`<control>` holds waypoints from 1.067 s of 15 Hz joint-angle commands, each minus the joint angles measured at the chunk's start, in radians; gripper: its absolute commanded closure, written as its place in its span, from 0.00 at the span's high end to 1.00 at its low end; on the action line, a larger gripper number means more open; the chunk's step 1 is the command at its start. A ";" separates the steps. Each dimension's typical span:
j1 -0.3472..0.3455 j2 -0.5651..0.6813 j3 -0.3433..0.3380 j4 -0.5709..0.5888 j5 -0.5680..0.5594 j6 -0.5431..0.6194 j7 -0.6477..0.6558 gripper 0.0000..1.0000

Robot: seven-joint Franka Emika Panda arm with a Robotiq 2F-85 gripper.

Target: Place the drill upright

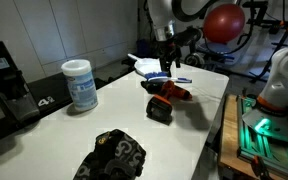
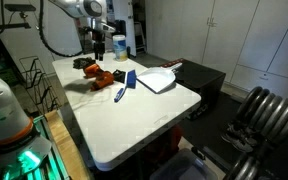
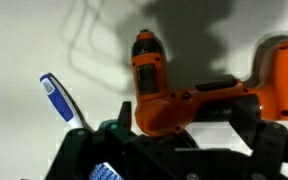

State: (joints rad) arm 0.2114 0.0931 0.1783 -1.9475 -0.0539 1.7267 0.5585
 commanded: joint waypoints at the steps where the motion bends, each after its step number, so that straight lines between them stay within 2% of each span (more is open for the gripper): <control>1: 0.007 0.055 -0.006 -0.006 0.053 0.129 0.172 1.00; 5: 0.021 0.121 -0.012 -0.024 0.094 0.278 0.369 1.00; 9: 0.028 0.157 -0.021 -0.061 0.145 0.371 0.547 1.00; 13: 0.020 0.120 -0.027 -0.110 0.219 0.386 0.698 1.00; 16: 0.022 0.103 -0.039 -0.137 0.208 0.371 0.829 1.00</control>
State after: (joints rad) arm 0.2229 0.2387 0.1575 -2.0242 0.1351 2.0873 1.2819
